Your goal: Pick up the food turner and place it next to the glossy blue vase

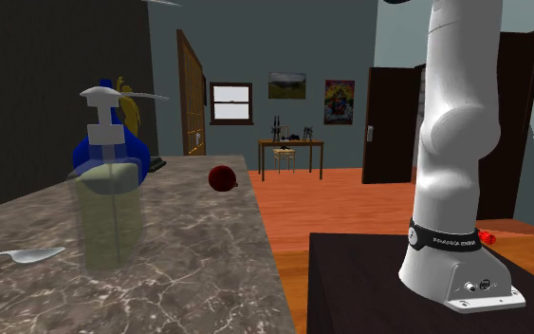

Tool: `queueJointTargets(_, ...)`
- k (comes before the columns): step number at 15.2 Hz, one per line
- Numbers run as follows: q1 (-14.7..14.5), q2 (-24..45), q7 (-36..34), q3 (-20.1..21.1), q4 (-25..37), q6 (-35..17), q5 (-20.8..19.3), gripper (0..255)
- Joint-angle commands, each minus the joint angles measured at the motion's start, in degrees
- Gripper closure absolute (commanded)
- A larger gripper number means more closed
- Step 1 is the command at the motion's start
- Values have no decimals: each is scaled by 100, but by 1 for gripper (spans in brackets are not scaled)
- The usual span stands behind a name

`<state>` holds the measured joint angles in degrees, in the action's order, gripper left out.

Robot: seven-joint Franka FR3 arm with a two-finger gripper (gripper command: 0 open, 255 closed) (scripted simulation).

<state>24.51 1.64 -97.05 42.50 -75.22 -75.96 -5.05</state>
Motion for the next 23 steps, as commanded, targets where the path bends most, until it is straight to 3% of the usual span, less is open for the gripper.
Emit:
queueJointTargets(1, 212, -136, 377, -184, -161, -87, 97, 255)
queueJointTargets(13, 1046, -15, 2047, -1010, -55, -196, 44, 255)
queueJointTargets(23, 1484, 962, 3108, -1445, 1115, 30, -403, 255)
